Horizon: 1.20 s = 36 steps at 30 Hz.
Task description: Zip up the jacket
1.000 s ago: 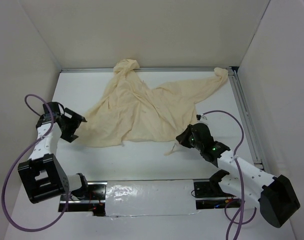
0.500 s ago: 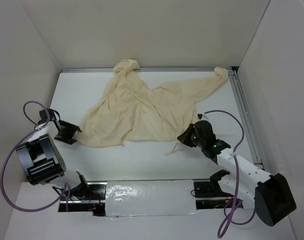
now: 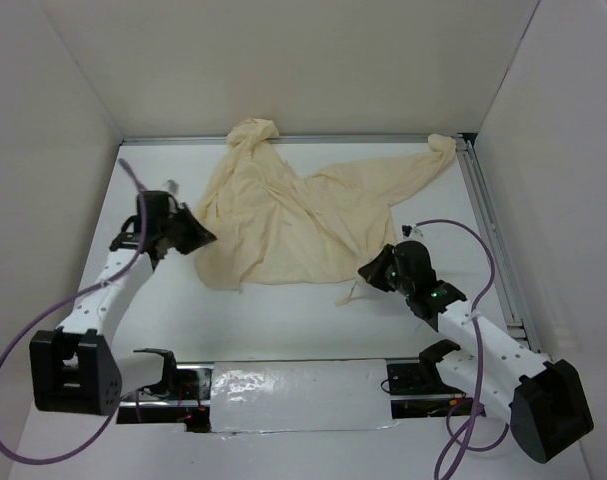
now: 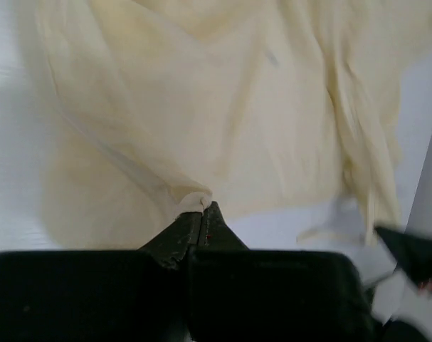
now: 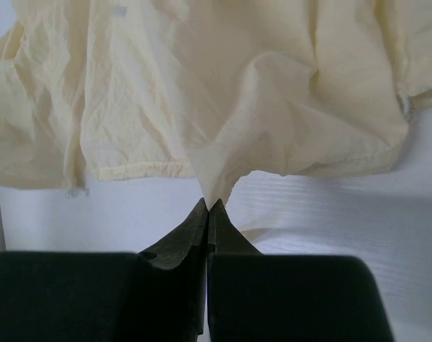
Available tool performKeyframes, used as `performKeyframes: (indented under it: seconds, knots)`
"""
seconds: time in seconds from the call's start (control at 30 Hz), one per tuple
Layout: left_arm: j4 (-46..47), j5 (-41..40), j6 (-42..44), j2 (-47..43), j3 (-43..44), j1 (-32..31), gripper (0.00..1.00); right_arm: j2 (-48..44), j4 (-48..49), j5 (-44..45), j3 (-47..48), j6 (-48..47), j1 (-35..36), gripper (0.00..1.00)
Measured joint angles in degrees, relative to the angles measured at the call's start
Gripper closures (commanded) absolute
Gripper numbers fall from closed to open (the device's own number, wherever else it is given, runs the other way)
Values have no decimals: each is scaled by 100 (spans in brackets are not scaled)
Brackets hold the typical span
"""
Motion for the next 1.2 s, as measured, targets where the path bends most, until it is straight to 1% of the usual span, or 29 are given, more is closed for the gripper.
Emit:
performKeyframes:
  seconds: [0.03,0.1,0.13,0.2,0.23,0.27,0.3,0.33,0.37,0.4,0.43,0.47,0.5,0.53,0.6,0.8,0.9,1.03,1.07,1.1,1.13,1.17,1.2]
  knots:
    - [52,-72,111,-168,20,-673,100,0,-20,39,0,0,-50,100]
    - [22,-234,256,-175,144,-1945,100,39,-122,138,13,0,-175,100]
    - [-46,-389,321,-42,278,-2564,100,81,-179,184,35,-2,-234,100]
    - [-280,-662,450,507,649,-3773,100,192,-310,223,98,0,-361,100]
    - [-391,-798,511,846,861,-4247,100,251,-378,236,142,0,-437,100]
    - [-468,-909,588,1257,1091,-4736,94,306,-417,243,177,0,-498,100]
    - [-540,-966,645,1628,1268,-5152,79,345,-455,245,205,0,-549,100]
    - [-662,-1029,678,1985,1429,-5523,62,380,-487,243,227,0,-603,100]
    - [-807,-1080,678,2282,1554,-5788,49,400,-505,243,236,0,-645,100]
    - [-984,-1143,649,2549,1659,-5995,39,409,-527,240,245,0,-669,100]
    - [-1154,-1202,579,2734,1716,-6102,33,411,-540,240,247,0,-682,100]
    - [-1320,-1261,533,2835,1733,-6148,23,411,-555,238,251,-2,-695,100]
    - [-1495,-1307,481,2852,1727,-6148,1,411,-564,225,254,-2,-704,100]
    - [-1657,-1344,476,2809,1722,-6118,1,411,-568,225,254,-4,-715,100]
    - [-1663,-1285,433,2511,1631,-6061,1,411,-566,219,254,-11,-737,100]
    - [-1325,-940,391,761,1145,-5794,1,348,-560,111,254,-146,-739,100]
    - [-1211,-807,258,439,890,-5307,1,225,-557,61,254,-275,-682,100]
    - [-1150,-498,114,474,374,-4155,1,247,-660,160,297,-358,-470,100]
    - [-1147,-472,105,496,304,-3912,1,295,-726,221,321,-348,-424,97]
    - [-1139,-448,98,518,262,-3696,1,382,-828,302,361,-291,-374,88]
    - [-1139,-411,96,549,260,-3523,1,459,-911,369,387,-223,-350,81]
    - [-1086,-380,96,573,260,-3407,1,551,-1021,479,417,-155,-326,65]
    - [-1032,-341,98,595,262,-3320,1,634,-1167,584,444,-63,-313,56]
